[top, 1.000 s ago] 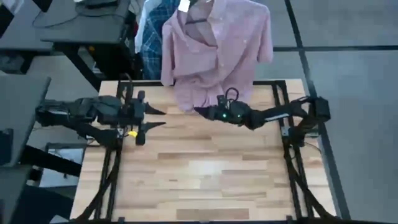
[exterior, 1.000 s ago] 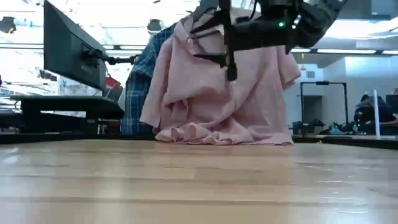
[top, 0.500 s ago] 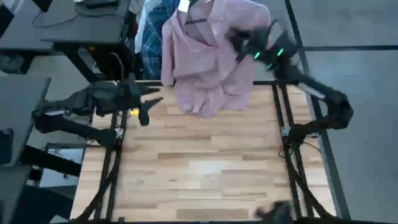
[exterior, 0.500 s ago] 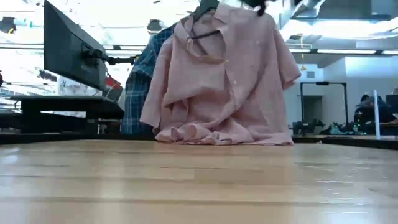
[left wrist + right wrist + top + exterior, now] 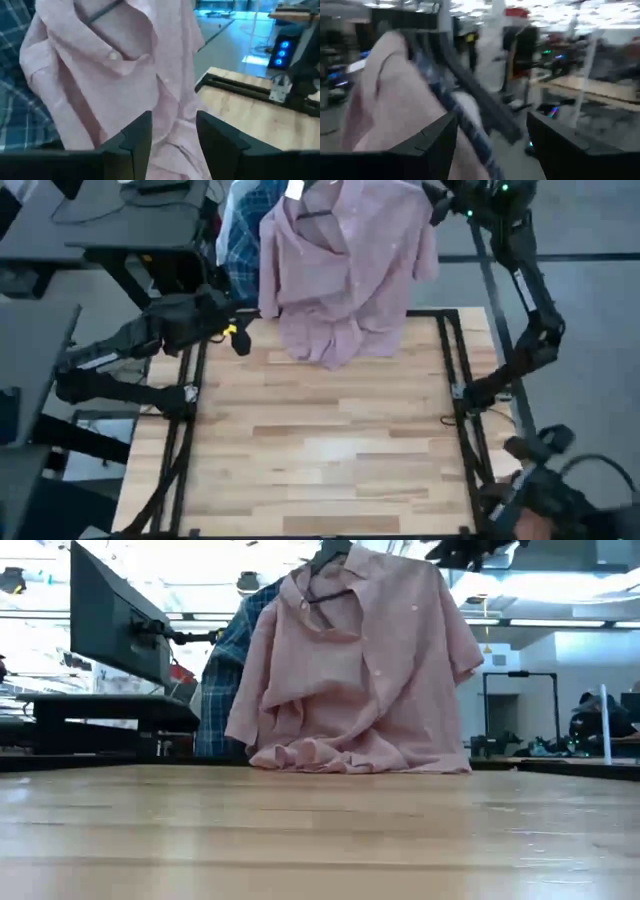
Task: Hang clothes
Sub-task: Unhang the pink polo shirt from the hanger rack
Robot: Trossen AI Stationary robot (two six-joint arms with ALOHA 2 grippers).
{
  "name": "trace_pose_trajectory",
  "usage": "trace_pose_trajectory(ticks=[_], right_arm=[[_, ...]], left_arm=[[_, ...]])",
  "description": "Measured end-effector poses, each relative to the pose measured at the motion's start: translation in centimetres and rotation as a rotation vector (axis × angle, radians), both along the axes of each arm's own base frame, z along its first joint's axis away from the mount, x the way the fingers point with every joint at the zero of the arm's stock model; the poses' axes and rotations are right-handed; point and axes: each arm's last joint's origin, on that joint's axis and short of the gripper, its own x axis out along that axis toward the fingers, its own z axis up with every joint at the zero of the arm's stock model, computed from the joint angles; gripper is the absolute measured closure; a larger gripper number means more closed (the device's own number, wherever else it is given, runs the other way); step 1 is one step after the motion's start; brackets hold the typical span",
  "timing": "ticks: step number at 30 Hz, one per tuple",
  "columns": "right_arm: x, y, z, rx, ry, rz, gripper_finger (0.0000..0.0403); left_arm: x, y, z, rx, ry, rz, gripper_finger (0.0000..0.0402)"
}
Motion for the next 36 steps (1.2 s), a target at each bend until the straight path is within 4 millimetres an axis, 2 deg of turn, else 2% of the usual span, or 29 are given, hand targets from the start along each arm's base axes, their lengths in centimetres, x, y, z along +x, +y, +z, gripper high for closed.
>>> trace_pose_trajectory(ticks=[5,9,12,18,22,27,36], right_arm=[[1.0,-0.7,-1.3,0.037,0.037,0.115,0.0177],[1.2,0.5,-0.2,-0.014,0.025,0.175,0.0177],[1.4,0.8,-0.2,-0.004,0.029,0.194,0.0177],[2.0,-0.5,-1.8,0.042,0.081,0.192,0.0177],[2.5,-1.3,-3.3,0.142,0.095,0.225,0.0177],[4.1,-0.1,-3.4,0.168,0.092,0.402,0.0184],[6.6,1.6,-3.2,0.114,0.117,0.515,0.0217]], left_arm=[[0.6,0.2,-0.3,-0.004,0.02,0.006,0.0266],[0.9,0.3,-0.5,-0.002,0.032,0.006,0.0266],[1.1,0.3,-0.6,0.0,0.044,0.005,0.0266],[1.2,0.4,-0.7,0.035,0.078,0.001,0.0265],[1.3,0.5,-0.9,0.027,0.088,0.003,0.0265],[1.2,0.5,-1.0,0.005,0.089,0.01,0.0265],[1.2,0.4,-1.1,-0.012,0.089,0.014,0.0265]])
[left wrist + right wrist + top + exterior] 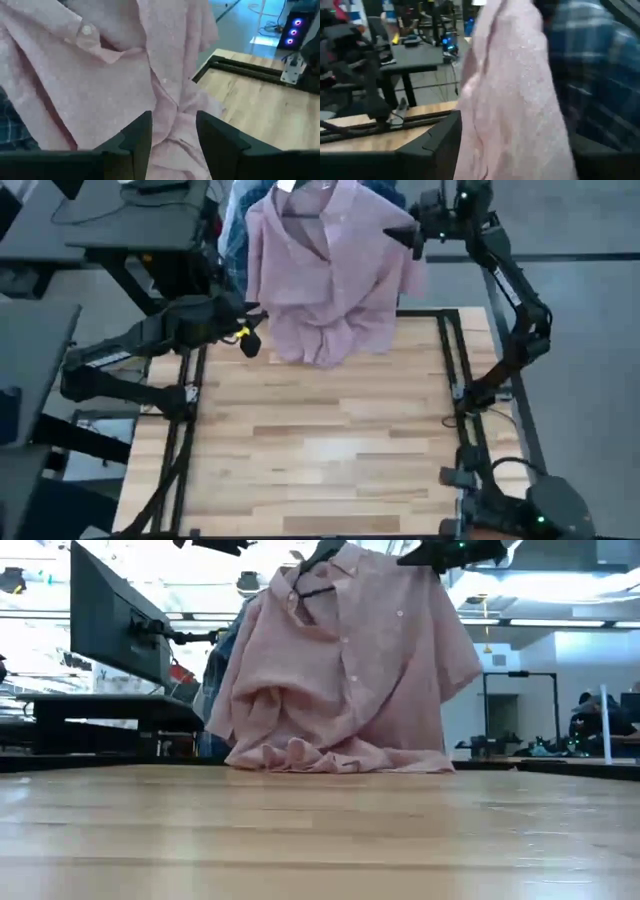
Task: Hang clothes
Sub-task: Unhang the pink polo shirt from the hanger rack
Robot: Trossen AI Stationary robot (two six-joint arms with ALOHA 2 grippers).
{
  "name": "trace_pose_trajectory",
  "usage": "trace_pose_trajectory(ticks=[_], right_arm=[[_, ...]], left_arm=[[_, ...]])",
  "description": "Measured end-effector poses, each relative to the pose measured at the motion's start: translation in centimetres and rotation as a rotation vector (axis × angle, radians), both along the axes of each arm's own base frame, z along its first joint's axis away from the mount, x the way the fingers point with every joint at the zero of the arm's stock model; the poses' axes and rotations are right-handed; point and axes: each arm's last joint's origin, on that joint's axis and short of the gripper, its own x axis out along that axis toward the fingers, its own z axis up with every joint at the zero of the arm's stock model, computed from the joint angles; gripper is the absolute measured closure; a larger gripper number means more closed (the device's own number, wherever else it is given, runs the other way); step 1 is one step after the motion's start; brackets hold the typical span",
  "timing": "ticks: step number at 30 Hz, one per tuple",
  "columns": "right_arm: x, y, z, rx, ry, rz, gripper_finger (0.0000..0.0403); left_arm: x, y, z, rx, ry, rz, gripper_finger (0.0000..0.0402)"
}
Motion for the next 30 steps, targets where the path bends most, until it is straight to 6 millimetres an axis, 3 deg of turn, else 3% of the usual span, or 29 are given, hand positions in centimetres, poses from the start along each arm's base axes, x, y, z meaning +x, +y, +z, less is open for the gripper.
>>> trace_pose_trajectory(ticks=[6,13,21,30], right_arm=[[0.9,0.2,0.0,-0.1,0.039,-0.103,0.0261],[0.8,0.0,0.2,-0.086,0.025,-0.145,0.038],[0.0,0.6,2.1,-0.099,0.013,-0.226,0.0381],[-1.4,3.2,6.0,-0.164,0.042,-0.259,0.0381]], left_arm=[[0.0,0.0,0.0,0.0,-0.001,0.0,0.0265],[0.0,0.0,0.0,0.0,-0.001,0.0,0.0265],[0.0,0.0,0.0,0.0,-0.002,0.0,0.0266],[0.0,0.0,0.0,-0.001,0.0,0.0,0.0266]])
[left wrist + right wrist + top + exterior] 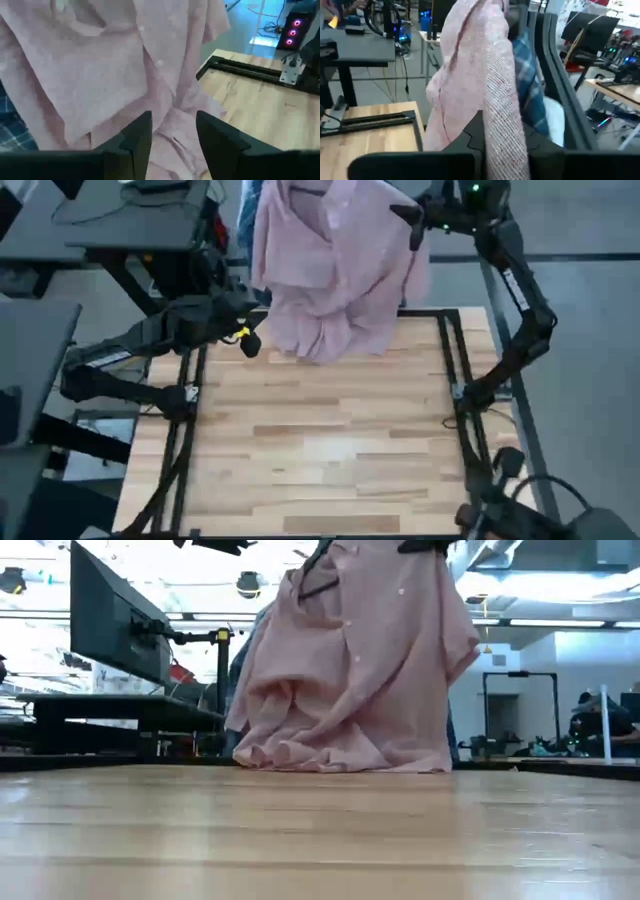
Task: Hang clothes
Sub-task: Unhang the pink polo shirt from the hanger rack
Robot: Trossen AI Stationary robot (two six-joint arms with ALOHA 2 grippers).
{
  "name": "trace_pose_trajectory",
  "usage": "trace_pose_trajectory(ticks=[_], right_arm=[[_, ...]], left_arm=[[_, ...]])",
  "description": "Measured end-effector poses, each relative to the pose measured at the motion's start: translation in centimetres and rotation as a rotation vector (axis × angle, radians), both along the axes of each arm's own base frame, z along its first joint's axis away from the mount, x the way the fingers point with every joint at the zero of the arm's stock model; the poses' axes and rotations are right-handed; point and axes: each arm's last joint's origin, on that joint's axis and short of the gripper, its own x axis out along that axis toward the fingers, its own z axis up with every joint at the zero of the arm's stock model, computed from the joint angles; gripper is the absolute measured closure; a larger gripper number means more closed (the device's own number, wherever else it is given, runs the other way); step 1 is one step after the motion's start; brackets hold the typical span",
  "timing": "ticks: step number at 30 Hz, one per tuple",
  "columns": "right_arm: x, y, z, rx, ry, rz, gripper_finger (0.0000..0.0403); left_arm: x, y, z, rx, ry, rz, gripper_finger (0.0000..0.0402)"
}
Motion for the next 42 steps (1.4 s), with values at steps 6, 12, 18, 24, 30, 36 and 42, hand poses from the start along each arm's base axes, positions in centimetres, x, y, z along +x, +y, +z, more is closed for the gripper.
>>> trace_pose_trajectory(ticks=[6,12,18,24,30,36,42], right_arm=[[0.1,3.1,1.6,0.02,0.014,0.049,0.0381],[0.6,6.9,2.7,0.016,0.012,0.095,0.0381],[0.9,11.0,3.4,0.06,0.0,0.122,0.0381],[2.0,15.8,3.5,0.127,0.018,0.245,0.0381],[5.4,19.7,1.7,0.244,0.132,0.306,0.0381],[8.6,22.0,-0.1,0.277,0.234,0.296,0.0381],[10.1,23.5,-0.3,0.241,0.229,0.356,0.0381]], left_arm=[[-0.2,0.0,0.2,-0.022,-0.035,0.009,0.0266],[-0.6,-0.2,0.9,0.01,-0.076,-0.002,0.0266],[-1.8,-0.8,4.0,-0.029,-0.174,-0.082,0.0257],[-2.4,-1.5,7.7,-0.015,-0.101,-0.254,0.0223],[-4.2,-3.0,12.3,-0.015,-0.202,-0.401,0.0205],[-5.2,-4.3,13.8,-0.013,-0.205,-0.45,0.0205],[-4.2,-4.2,11.4,-0.065,-0.001,-0.404,0.0205]])
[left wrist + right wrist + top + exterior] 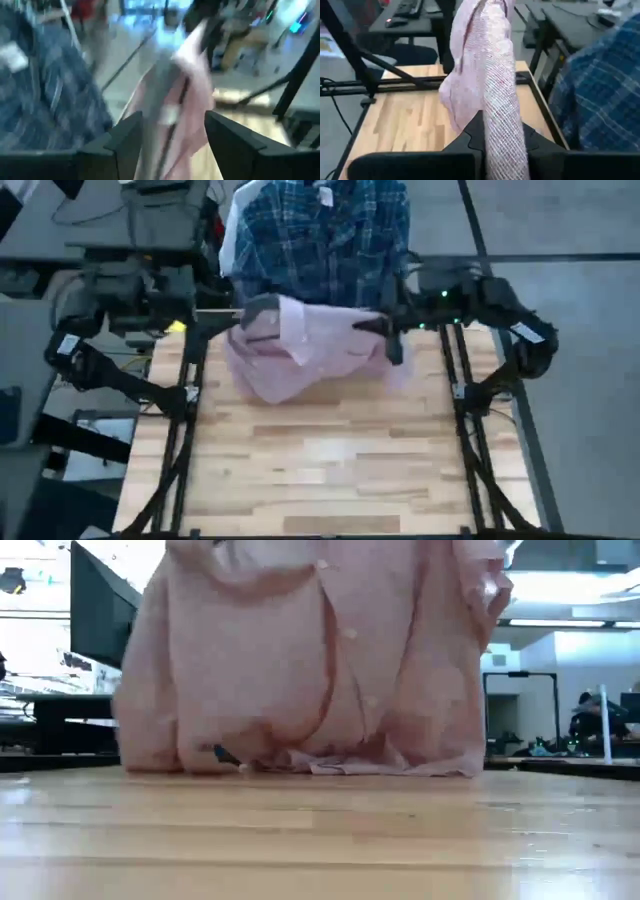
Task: Hang clothes
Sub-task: Unhang the pink polo shirt from the hanger rack
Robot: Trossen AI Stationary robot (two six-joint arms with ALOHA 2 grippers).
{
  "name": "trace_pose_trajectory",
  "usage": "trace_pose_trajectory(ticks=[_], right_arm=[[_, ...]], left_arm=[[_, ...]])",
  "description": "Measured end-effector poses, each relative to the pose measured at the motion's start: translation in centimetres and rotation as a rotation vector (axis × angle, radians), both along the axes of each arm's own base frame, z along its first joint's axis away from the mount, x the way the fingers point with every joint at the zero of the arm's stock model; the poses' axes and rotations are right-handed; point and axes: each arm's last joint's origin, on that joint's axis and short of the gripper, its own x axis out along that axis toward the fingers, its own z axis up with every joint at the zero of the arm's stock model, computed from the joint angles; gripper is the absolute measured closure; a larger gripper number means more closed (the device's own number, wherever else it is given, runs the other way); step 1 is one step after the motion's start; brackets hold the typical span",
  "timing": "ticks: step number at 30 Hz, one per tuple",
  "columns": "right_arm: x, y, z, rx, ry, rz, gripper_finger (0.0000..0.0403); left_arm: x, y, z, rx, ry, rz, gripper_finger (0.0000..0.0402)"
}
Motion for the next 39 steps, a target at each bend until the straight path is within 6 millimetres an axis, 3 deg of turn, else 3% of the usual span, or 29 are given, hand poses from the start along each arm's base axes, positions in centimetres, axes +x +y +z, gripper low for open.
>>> trace_pose_trajectory(ticks=[6,14,18,24,31,39], right_arm=[[-0.5,0.3,0.3,-0.016,-0.016,0.014,0.0381],[-0.8,0.6,0.1,-0.041,0.02,0.04,0.0381],[-0.9,0.6,0.1,-0.037,0.027,0.039,0.0381],[-1.1,0.6,-0.1,0.003,0.048,0.01,0.0335],[-2.0,-0.1,-1.7,0.132,0.216,-0.112,0.0319],[-3.5,0.1,-3.1,0.075,0.387,-0.388,0.0317]], left_arm=[[1.9,0.2,-1.1,0.001,0.064,0.025,0.0205],[5.7,0.2,-0.9,-0.018,-0.026,-0.017,0.0211],[5.9,0.2,-1.0,-0.033,-0.027,-0.002,0.0246],[6.0,0.1,-1.1,-0.028,-0.014,-0.035,0.0382],[6.0,0.1,-1.1,-0.03,-0.014,-0.015,0.0393],[5.8,0.2,-1.0,-0.021,-0.021,0.027,0.0395]])
